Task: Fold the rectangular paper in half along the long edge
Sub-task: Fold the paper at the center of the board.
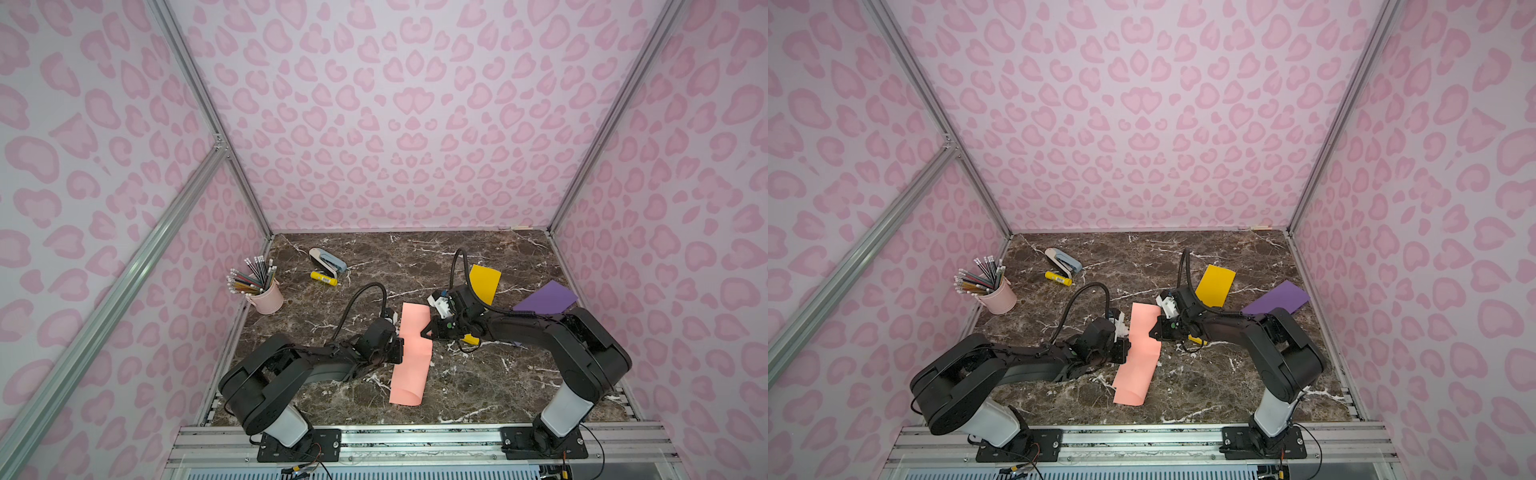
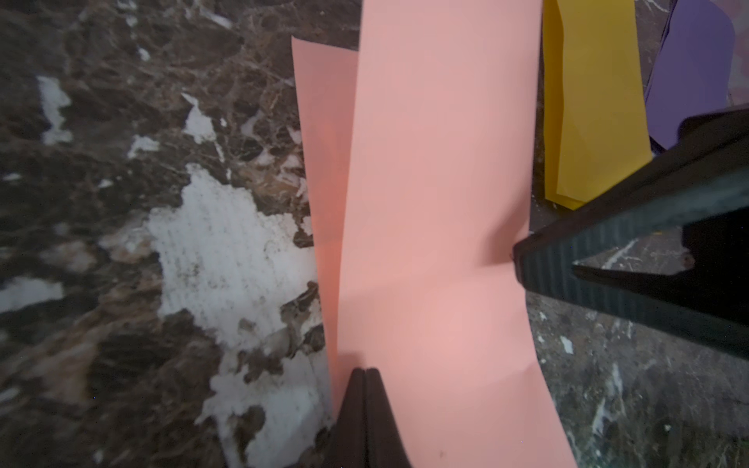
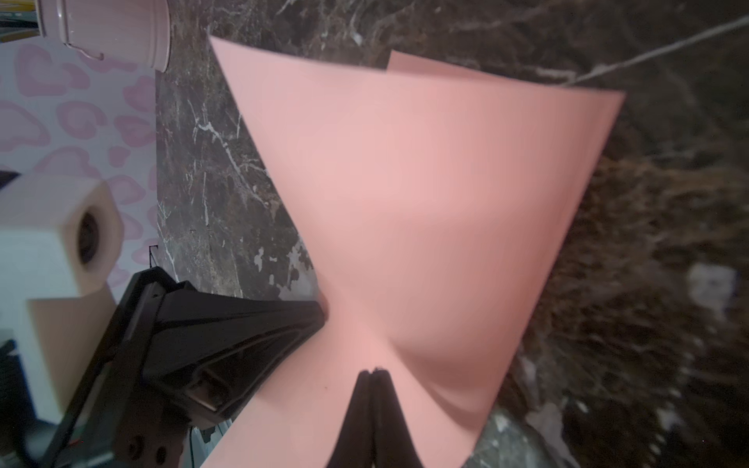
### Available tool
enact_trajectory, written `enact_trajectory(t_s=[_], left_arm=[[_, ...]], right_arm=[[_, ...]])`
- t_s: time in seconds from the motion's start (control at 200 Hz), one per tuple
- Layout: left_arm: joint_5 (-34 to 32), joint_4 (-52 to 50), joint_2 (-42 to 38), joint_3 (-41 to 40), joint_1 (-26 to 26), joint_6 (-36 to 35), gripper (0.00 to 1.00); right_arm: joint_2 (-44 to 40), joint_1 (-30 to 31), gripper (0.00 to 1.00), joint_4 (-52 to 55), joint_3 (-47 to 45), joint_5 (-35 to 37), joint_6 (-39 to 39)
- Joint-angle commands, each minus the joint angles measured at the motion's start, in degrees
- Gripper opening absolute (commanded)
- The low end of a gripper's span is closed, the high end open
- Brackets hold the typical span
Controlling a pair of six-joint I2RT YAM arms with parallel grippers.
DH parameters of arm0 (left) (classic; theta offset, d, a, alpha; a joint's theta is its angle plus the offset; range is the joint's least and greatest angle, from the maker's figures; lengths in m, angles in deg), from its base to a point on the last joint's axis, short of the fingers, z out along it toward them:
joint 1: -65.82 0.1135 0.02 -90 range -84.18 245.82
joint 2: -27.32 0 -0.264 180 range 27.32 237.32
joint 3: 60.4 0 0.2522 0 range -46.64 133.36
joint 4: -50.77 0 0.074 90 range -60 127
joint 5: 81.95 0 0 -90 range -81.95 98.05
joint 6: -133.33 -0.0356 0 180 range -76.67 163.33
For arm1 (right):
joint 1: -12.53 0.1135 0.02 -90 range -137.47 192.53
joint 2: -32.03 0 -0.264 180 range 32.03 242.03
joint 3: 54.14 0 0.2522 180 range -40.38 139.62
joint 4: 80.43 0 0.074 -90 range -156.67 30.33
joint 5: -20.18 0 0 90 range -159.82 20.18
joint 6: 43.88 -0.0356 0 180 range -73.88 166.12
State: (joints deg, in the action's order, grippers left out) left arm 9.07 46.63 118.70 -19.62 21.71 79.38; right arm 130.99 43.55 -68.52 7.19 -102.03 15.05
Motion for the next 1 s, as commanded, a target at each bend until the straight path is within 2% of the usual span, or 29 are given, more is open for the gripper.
enact_trajectory(t_s=[0.0,0.305,0.535,0.78,0.995], left_arm=[[-0.4,-6.73,0.51,-0.19,-0.13,0.05,0.04],[-0.63,-7.28,0.49,-0.17,-0.18,-0.35,0.04],[-0.59,-7.36,0.64,0.03,-0.18,-0.36,0.04],[-0.24,-7.39,1.26,0.48,-0.33,-0.29,0.04],[-0.27,-7.35,1.43,0.4,-0.52,-0.11,0.04]], right_arm=[[0.58,-1.12,0.0,-0.64,-0.2,0.89,0.16],[-2.1,-8.12,0.0,1.23,-6.49,1.49,3.68],[-6.85,-5.21,0.0,3.41,-1.76,-0.48,3.43],[1.16,-3.25,0.0,2.19,3.61,-0.19,2.51],[2.28,-6.78,0.0,0.0,-0.15,1.33,2.45]])
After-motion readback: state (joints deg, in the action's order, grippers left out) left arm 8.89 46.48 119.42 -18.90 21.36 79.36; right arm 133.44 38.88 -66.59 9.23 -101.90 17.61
